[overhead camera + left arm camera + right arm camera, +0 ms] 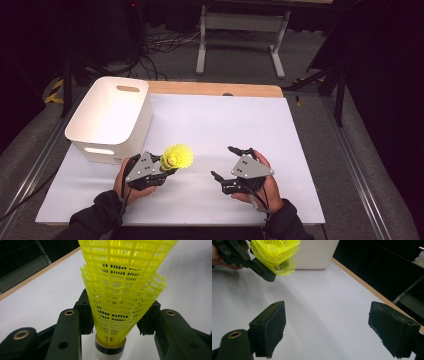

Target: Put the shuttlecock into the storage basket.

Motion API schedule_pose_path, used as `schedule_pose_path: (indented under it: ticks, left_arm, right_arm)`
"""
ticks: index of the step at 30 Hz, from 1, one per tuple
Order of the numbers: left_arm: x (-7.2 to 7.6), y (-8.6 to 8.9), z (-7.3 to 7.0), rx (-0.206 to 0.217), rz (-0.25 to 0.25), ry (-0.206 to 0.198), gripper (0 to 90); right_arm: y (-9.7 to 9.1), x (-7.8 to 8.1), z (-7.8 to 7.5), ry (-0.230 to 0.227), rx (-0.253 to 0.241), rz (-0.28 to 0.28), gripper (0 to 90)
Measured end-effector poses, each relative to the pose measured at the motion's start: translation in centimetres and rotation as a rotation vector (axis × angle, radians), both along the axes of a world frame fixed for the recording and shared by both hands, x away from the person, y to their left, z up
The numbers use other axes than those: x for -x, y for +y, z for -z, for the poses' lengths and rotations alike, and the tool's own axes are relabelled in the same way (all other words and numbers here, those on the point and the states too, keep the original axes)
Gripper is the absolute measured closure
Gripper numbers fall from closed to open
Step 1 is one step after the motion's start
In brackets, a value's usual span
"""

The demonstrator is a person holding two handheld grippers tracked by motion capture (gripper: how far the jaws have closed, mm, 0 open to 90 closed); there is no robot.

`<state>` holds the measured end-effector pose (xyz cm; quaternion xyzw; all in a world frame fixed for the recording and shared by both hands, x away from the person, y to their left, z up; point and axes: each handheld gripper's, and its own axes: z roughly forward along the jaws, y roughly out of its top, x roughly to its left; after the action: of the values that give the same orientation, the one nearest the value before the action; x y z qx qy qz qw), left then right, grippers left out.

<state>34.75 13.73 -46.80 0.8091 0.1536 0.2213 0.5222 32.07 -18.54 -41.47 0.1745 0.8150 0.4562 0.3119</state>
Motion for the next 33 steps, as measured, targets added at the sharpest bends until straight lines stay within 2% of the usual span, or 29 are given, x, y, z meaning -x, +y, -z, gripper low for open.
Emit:
schedule_pose_path:
  ticks: [3,9,18,29,33]
  left_arm:
    - [0.1,0.3,-0.2,0.005,-0.001,-0.011,55.8]
    - [0.3,0.9,-0.7,0.012,-0.004,-0.027,55.8]
    - [0.6,1.8,-1.5,0.038,-0.015,-0.044,56.1]
    - [0.9,2.7,-1.9,0.043,-0.019,-0.050,56.4]
    - [0.9,3.1,-2.2,0.063,-0.032,-0.053,56.4]
  right_arm:
    - [-0.6,-0.2,0.3,0.004,0.004,0.015,15.5]
    - [-1.9,-0.2,1.0,0.017,-0.042,0.020,13.7]
    - [-3.4,-0.1,2.1,0.032,-0.039,0.078,12.1]
    - [-4.1,0.2,2.8,0.039,-0.037,0.102,10.5]
    - [-4.4,0.2,3.1,0.048,-0.050,0.120,9.2]
